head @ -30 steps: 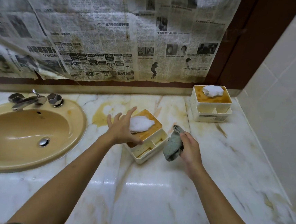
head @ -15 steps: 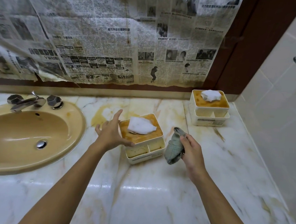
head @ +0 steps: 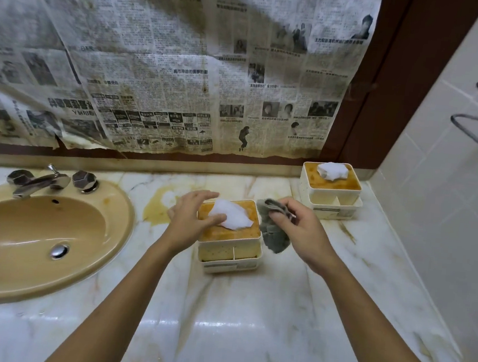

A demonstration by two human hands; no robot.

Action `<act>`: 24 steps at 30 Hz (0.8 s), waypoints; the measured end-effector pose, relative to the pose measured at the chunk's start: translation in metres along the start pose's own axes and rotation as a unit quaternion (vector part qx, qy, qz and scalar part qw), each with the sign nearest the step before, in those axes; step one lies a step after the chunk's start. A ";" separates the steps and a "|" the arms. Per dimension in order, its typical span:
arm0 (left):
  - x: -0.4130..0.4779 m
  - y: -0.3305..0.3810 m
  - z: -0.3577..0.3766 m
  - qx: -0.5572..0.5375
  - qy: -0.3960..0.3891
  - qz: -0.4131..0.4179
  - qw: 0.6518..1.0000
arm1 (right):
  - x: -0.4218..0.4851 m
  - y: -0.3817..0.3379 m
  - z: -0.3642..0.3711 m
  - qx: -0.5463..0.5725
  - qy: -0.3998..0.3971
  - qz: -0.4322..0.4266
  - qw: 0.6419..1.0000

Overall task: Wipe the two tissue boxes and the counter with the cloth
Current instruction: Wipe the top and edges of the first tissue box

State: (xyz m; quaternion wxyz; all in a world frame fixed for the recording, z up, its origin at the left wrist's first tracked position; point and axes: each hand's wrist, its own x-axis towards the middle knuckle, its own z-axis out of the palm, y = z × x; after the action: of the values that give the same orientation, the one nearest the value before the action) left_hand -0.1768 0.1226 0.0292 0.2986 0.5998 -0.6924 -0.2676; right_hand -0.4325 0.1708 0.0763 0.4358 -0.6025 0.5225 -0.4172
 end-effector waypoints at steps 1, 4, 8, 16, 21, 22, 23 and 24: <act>-0.001 0.011 -0.002 -0.047 -0.007 0.019 0.999 | 0.003 -0.010 -0.003 -0.021 -0.011 -0.018 1.000; -0.004 0.037 -0.008 -0.142 -0.062 0.052 0.987 | 0.013 -0.033 -0.009 -0.083 -0.009 -0.088 0.993; -0.003 0.056 -0.012 -0.179 -0.101 0.080 0.975 | 0.016 -0.049 -0.011 -0.077 -0.015 -0.109 0.991; -0.008 0.059 -0.021 -0.317 -0.164 0.028 0.934 | 0.010 -0.037 0.005 0.067 0.022 -0.020 0.997; -0.012 0.053 -0.023 -0.410 -0.227 -0.088 0.879 | 0.006 -0.024 0.014 0.102 0.006 0.111 0.989; -0.013 0.052 -0.023 -0.421 -0.237 -0.099 0.870 | 0.007 -0.022 0.014 0.117 0.004 0.132 0.984; -0.013 0.051 -0.023 -0.424 -0.239 -0.110 0.867 | 0.007 -0.020 0.013 0.144 0.005 0.148 0.978; -0.013 0.051 -0.022 -0.425 -0.232 -0.125 0.866 | 0.008 -0.018 0.013 0.178 0.009 0.163 0.970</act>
State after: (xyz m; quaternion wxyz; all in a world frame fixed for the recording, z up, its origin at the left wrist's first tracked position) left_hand -0.1935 0.1418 0.0799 0.3193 0.4176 -0.4801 -0.7022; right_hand -0.4145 0.1654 0.0907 0.5934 -0.4182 0.5348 -0.4324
